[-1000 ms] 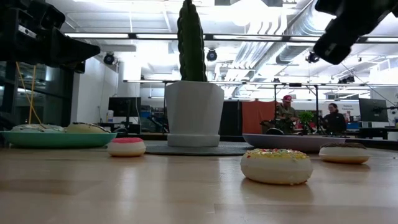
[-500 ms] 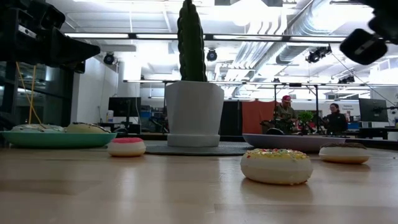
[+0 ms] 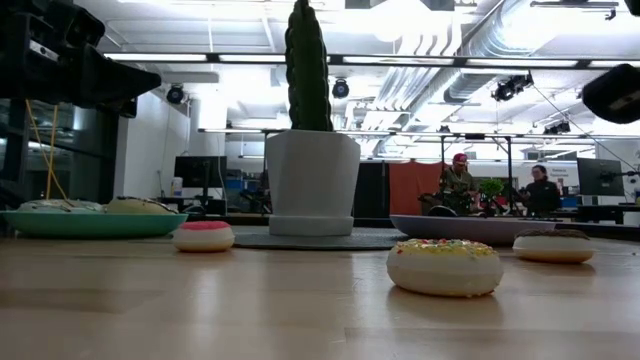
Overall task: Pick & Place donuts
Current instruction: Put the small red donut on the purple plate
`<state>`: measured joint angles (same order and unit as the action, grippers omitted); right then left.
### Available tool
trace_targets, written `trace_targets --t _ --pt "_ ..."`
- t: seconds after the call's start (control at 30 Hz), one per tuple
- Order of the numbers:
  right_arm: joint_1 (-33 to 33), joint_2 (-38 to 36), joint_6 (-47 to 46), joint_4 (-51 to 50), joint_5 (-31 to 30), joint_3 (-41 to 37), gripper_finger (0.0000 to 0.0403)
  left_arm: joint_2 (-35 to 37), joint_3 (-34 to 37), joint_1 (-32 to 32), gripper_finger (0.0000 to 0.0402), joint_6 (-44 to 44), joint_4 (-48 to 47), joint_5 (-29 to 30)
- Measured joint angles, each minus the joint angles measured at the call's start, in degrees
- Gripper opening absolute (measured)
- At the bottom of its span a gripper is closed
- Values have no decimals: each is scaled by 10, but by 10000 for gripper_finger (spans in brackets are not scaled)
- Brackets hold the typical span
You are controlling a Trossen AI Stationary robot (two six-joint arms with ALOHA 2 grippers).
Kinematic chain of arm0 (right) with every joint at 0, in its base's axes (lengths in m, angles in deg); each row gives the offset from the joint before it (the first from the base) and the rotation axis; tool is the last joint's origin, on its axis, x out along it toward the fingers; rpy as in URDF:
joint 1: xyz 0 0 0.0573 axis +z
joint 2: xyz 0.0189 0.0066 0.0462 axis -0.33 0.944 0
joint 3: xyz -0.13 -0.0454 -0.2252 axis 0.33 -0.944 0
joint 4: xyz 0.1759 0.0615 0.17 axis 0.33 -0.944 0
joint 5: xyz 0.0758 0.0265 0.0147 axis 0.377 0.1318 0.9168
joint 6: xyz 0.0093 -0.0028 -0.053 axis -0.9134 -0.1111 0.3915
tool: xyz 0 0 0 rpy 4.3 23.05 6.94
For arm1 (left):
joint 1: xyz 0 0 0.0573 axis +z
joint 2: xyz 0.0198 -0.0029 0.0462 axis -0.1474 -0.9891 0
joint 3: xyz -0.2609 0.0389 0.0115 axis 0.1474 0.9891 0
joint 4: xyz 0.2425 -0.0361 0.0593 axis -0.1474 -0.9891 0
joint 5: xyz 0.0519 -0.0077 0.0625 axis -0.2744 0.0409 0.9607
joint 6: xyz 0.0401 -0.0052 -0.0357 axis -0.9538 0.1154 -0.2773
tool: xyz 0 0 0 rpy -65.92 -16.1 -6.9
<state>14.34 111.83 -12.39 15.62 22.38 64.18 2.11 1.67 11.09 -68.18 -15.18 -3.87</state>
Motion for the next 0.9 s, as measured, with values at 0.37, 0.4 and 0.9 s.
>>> trace_targets --t 0.37,0.4,0.9 --pt "22 107 0 44 -21 0 41 0 0 0 1 0 0 0" --pt "22 114 0 45 -21 0 48 0 0 0 1 0 0 0" --pt "49 140 89 9 -94 47 181 0 0 0 1 0 0 0"
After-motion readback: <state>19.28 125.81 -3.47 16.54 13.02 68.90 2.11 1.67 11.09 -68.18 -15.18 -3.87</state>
